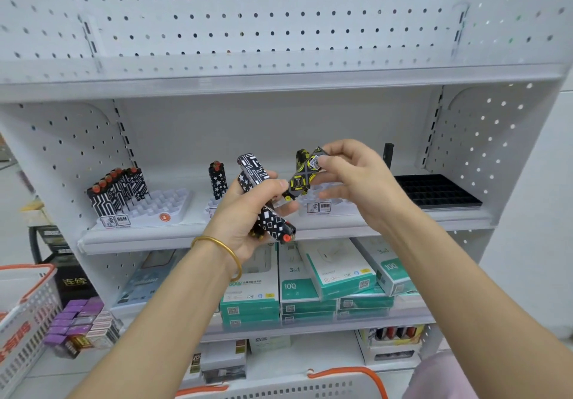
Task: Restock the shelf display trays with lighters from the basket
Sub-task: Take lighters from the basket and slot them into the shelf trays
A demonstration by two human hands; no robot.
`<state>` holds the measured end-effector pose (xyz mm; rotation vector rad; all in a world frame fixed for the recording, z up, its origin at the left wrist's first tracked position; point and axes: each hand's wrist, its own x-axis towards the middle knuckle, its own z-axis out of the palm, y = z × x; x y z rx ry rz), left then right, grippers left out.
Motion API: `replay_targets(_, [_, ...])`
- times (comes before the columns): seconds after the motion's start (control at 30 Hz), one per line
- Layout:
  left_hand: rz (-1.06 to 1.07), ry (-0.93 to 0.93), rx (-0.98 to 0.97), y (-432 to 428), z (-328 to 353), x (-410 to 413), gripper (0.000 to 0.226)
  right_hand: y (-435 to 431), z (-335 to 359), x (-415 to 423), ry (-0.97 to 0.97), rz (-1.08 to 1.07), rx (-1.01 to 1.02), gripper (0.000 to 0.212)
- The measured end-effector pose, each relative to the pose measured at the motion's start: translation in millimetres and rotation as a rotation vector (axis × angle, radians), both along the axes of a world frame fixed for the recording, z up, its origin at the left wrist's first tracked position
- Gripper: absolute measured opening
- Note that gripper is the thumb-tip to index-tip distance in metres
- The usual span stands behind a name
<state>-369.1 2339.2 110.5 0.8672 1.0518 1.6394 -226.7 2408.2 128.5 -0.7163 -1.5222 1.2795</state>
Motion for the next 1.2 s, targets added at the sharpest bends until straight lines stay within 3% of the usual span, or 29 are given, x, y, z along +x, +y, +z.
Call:
replay_targets(0.2, [0.029, -0.019, 0.004, 4.2, 4.3, -5.4, 0.018, -5.7, -13.5, 0.6, 0.139, 0.241, -0.088, 0.012])
replay_targets(0.33, [0.041, 0.014, -0.002, 5.1, 4.9, -2.8, 0.020, -4.2, -19.6, -0.6, 0.131, 0.208, -0.051, 0.007])
replay_targets(0.57, [0.052, 0.029, 0.040, 11.0, 5.5, -0.2, 0.019, 1.7, -23.9, 0.4, -0.016, 0.121, 0.024, 0.054])
replay_targets(0.7, [0.049, 0.028, 0.035, 13.8, 6.7, 2.8, 0.021, 5.6, -24.7, 1.1, -0.049, 0.152, 0.004, 0.061])
replay_targets(0.93, [0.054, 0.053, 0.005, 19.9, 3.2, -1.3, 0.023, 31.2, -5.2, 2.2, -0.111, -0.047, 0.077, 0.025])
replay_targets(1.2, [0.055, 0.082, -0.016, 23.2, -0.2, -2.7, 0.028, 52.2, -12.0, -9.1, -0.351, -0.156, 0.303, 0.035])
